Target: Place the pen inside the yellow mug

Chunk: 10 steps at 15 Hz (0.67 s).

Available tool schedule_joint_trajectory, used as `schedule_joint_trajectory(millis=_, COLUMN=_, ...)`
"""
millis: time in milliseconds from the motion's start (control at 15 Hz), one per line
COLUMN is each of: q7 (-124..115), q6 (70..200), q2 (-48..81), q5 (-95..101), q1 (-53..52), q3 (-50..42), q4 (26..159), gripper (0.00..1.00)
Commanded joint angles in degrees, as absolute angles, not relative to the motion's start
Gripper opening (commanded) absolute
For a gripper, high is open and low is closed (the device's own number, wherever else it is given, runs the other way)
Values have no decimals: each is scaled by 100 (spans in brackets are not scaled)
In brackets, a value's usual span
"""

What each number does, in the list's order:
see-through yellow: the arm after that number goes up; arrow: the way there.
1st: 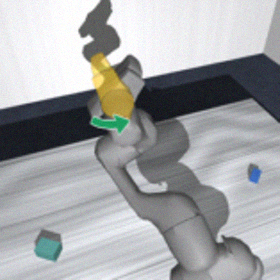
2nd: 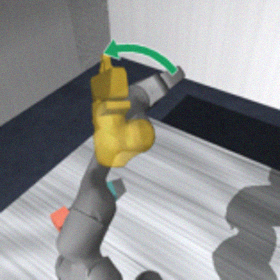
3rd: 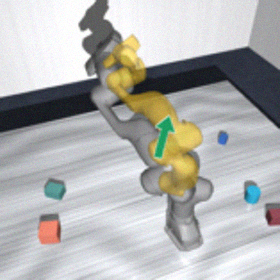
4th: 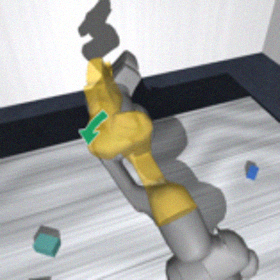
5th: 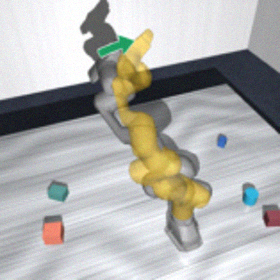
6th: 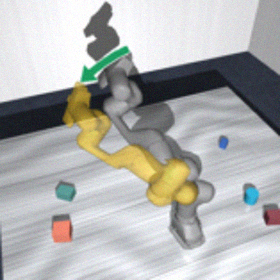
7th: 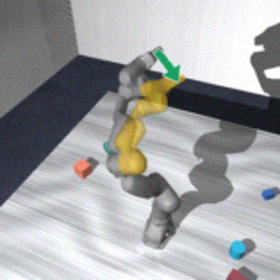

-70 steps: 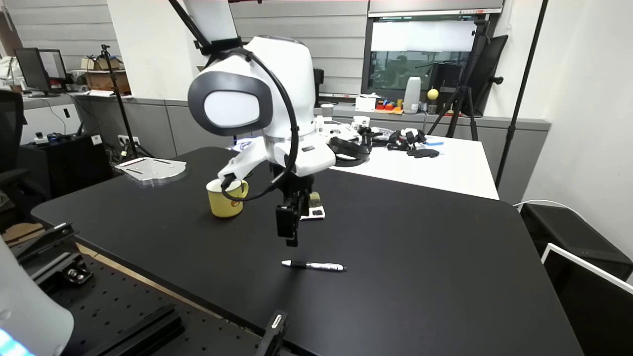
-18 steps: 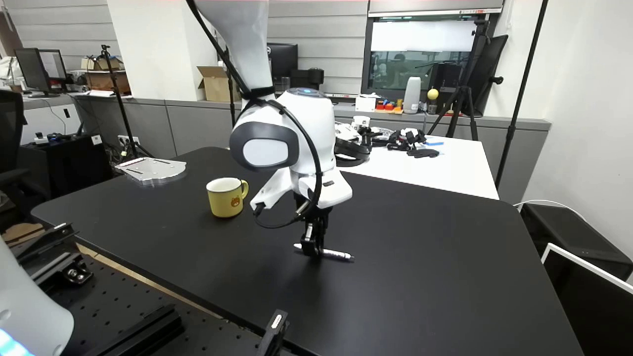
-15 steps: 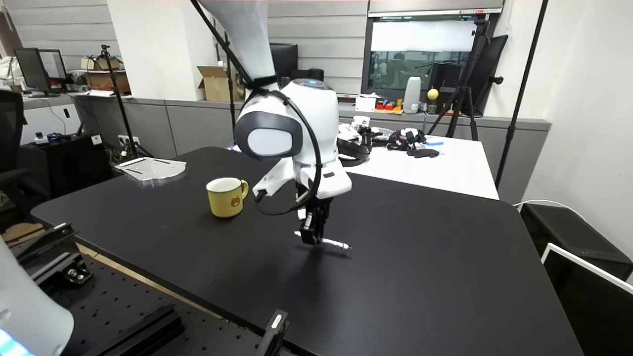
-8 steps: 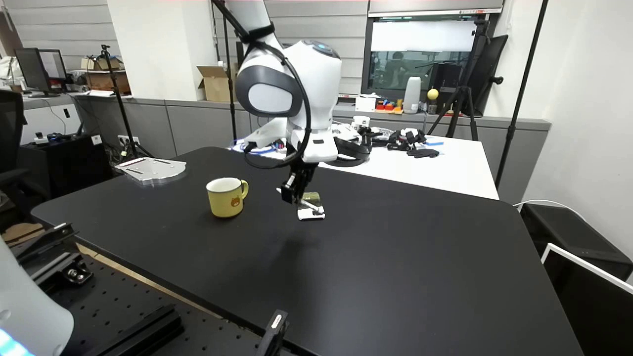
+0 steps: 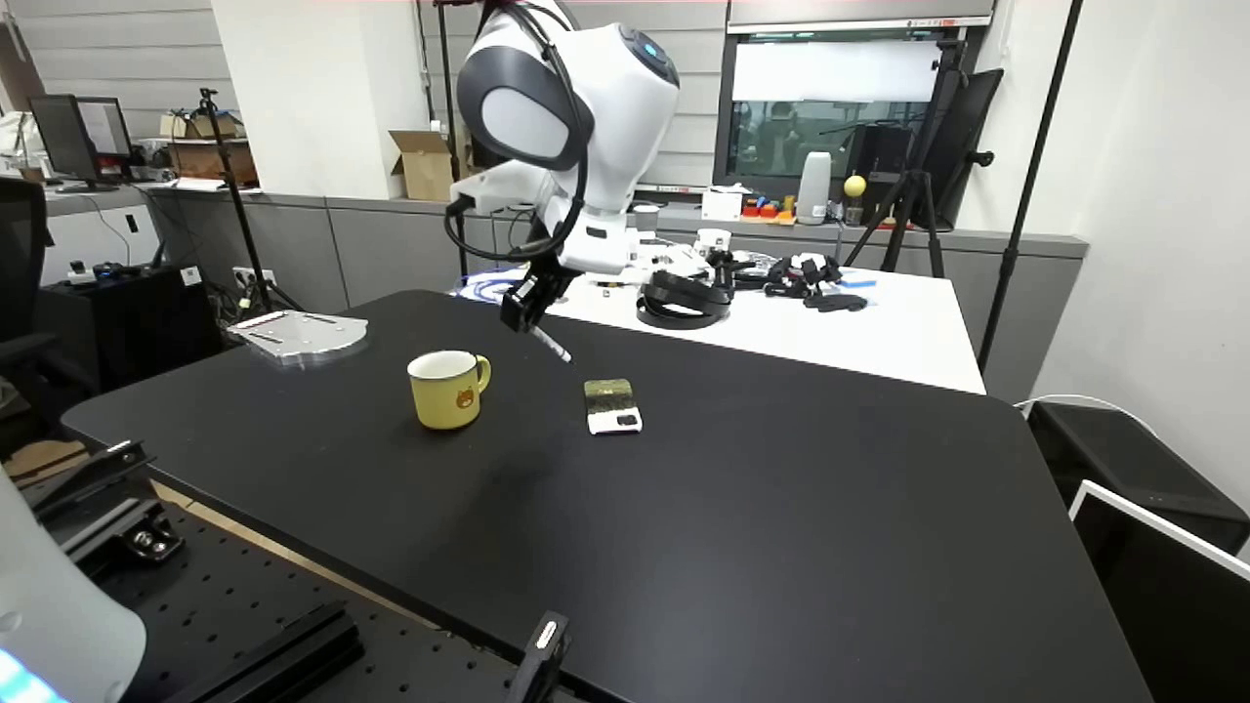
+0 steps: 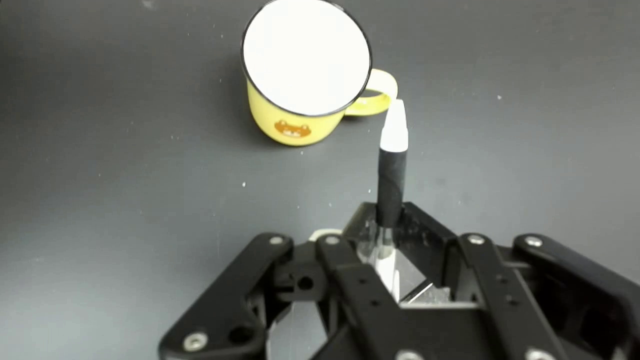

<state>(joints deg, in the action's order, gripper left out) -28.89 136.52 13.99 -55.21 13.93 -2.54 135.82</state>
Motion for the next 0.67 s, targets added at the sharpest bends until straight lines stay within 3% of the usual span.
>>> schedule_joint_trajectory(millis=0, q7=-2893, q6=12962, q2=1247, q5=-5927, q1=1211, q3=-484, q4=13505, gripper=5)
schedule_joint_trajectory(millis=600, q7=-2985, q6=11809, q2=1321, q5=-6674, q1=957, q3=-555, q4=13477, gripper=5)
